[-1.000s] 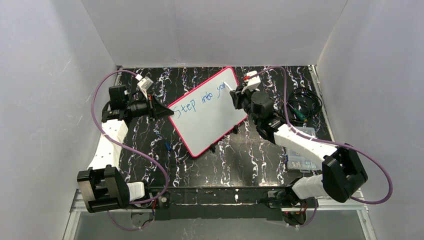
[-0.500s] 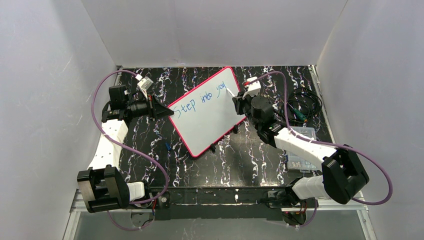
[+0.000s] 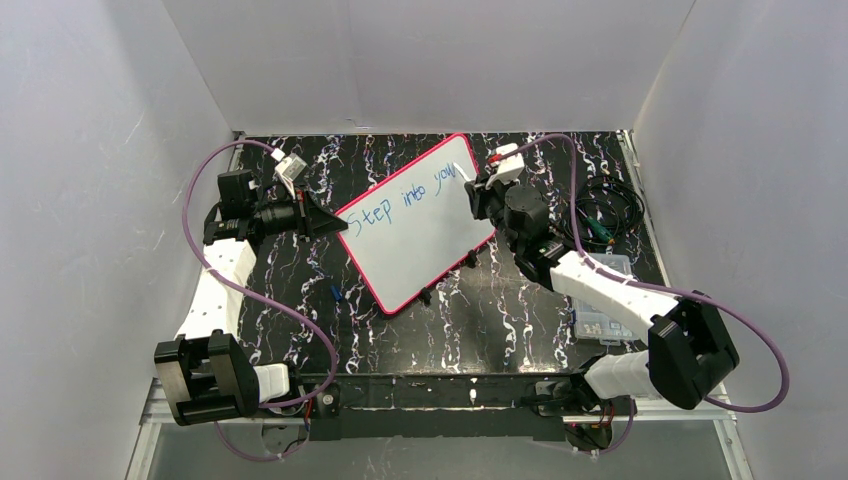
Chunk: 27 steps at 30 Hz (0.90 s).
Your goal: Write a sentence on the whiteboard
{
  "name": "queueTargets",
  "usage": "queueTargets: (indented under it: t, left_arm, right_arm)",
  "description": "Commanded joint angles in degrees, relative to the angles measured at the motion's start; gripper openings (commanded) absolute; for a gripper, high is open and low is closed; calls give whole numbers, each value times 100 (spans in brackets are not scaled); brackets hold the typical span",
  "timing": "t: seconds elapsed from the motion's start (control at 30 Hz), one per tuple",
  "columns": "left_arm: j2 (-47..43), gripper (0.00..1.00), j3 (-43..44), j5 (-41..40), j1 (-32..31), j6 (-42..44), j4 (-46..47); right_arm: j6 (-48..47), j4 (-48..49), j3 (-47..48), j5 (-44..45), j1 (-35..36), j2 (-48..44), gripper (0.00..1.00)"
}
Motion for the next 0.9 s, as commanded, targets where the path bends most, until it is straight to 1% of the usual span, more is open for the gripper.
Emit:
queueTargets:
  t: [0.0, 0.4, 0.87]
  left_arm:
    - [-157, 0, 68, 365, -131, 229, -250]
    - [-159, 0, 77, 374, -129, 229, -250]
    - [-162, 0, 77, 372, -129, 236, -250]
  right_arm:
    - [-164, 325, 373, 52, -14, -28, 1]
    - [-211, 151, 420, 42, -20, 253, 1]
    - [83, 3, -165, 41, -21, 19, 1]
